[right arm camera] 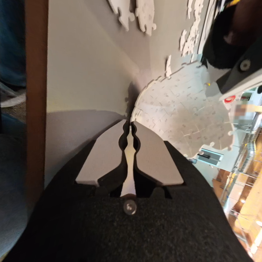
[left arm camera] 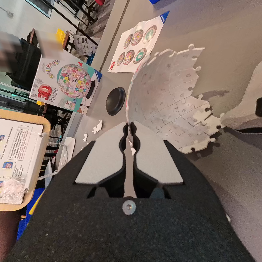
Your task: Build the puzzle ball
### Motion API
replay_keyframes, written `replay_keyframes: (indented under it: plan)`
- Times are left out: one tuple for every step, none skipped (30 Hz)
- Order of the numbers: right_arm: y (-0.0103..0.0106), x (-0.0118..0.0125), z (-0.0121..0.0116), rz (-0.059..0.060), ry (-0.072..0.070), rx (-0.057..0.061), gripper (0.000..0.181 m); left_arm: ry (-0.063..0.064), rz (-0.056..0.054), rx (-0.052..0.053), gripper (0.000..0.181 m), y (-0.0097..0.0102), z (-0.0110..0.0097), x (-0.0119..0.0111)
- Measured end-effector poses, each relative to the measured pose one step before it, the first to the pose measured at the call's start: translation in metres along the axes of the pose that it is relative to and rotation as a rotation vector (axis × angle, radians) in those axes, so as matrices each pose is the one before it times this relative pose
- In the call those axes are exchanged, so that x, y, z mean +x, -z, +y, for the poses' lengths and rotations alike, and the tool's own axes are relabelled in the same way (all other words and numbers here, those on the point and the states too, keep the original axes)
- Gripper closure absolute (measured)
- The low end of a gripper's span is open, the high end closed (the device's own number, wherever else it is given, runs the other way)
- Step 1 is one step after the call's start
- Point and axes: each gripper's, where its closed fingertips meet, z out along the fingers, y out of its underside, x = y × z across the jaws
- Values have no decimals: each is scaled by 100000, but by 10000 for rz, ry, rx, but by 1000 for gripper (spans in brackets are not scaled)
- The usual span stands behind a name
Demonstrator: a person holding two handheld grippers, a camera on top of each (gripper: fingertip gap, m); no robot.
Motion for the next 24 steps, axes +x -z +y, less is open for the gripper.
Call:
replay_keyframes:
  plan:
    - [9, 32, 31, 80, 274, -138, 179, -30, -43, -18, 178, 8, -95, 26]
    - [-8, -28, -10, 26, 117, -64, 179, -20, -29, 10, 178, 20, -87, 23]
    - [-44, -52, -39, -6, -52, 1, 179, -32, -30, 30, 178, 36, -84, 10]
    - [-34, -20, 18, -8, -51, -11, 179, -33, -27, 13, 178, 39, -61, -8]
    - [-18, -11, 7, -22, -75, 27, 179, -23, -19, 2, 178, 23, -20, 2]
    - [-12, -7, -7, -48, -128, 37, 179, -41, -36, 8, 178, 29, -40, -4]
    - [2, 4, 28, -39, -160, 24, 179, -63, -44, 9, 178, 22, -29, -2]
    - [-3, -37, -8, -72, -184, 49, 179, -79, -50, 12, 178, 37, -62, 8]
    - [-3, -37, -6, -59, -124, 46, 178, -93, -64, 51, 178, 67, -135, 1]
    - [17, -48, -50, -52, -152, 106, 178, -76, -58, 68, 178, 76, -169, 39]
    - [4, -36, -68, -92, -354, 180, 178, -77, -69, 57, 178, 85, -157, 24]
    - [5, -27, 20, -132, -497, 180, 178, -96, -85, 46, 178, 80, -154, 13]
    - [-8, -41, 25, -190, -605, 193, 177, -97, -77, 41, 178, 63, -133, 24]
    - [2, -33, 17, -225, -627, 213, 177, -86, -89, 36, 178, 57, -119, 16]
    - [8, -6, 69, -188, -497, 143, 177, -73, -83, 52, 178, 57, -138, 22]
    - [42, 65, 41, -92, -379, 123, 175, -80, -84, 40, 178, 40, -126, 28]
    - [66, 75, -81, -66, -376, 207, 174, -90, -86, 43, 178, 44, -143, 38]
    - [44, -81, -57, -173, -376, 186, 173, -95, -85, 49, 178, 39, -155, 73]
    - [16, -75, 20, -140, -314, 132, 172, -130, -115, 38, 178, 26, -128, 49]
    - [47, 7, 10, -57, -150, 106, 171, -171, -125, 37, 178, 27, -121, 36]
    - [53, 39, 12, 0, -4, 59, 170, -159, -108, 34, 178, 31, -111, 57]
    - [44, 20, 9, 14, 38, 31, 169, -102, -93, 33, 178, 27, -91, 28]
    - [65, -13, -104, 10, 57, 90, 167, -39, -43, 52, 178, 32, -110, 58]
    - [92, -74, -210, -29, 53, 192, 165, -8, 3, 24, 178, 5, -68, 73]
